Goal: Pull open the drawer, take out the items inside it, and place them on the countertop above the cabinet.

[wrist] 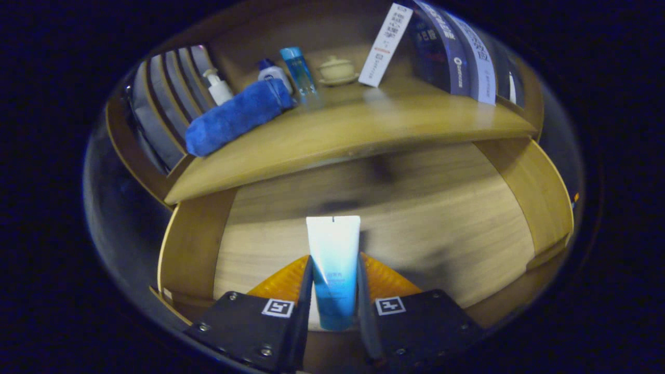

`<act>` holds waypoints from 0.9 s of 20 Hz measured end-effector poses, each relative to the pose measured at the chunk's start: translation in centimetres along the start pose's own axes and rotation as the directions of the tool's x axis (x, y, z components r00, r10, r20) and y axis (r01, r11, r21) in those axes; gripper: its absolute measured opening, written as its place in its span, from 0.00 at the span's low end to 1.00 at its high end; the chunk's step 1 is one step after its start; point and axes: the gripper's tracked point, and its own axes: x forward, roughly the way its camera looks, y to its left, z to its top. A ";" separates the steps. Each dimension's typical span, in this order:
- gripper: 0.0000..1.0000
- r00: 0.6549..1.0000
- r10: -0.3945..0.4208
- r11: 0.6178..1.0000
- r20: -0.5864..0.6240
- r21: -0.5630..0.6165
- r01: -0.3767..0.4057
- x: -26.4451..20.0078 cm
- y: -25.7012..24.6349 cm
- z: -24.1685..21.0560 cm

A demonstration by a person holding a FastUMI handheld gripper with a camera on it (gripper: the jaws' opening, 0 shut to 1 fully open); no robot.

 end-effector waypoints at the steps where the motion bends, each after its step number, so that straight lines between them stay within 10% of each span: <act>1: 0.42 0.999 -0.005 1.000 0.054 -0.028 0.007 -0.5 -0.2 0.6; 9: 0.42 0.913 0.086 0.994 0.399 0.028 -0.106 -8.3 1.8 6.8; 18: 0.42 0.712 -0.048 0.999 0.701 0.040 0.028 -21.7 -0.4 18.0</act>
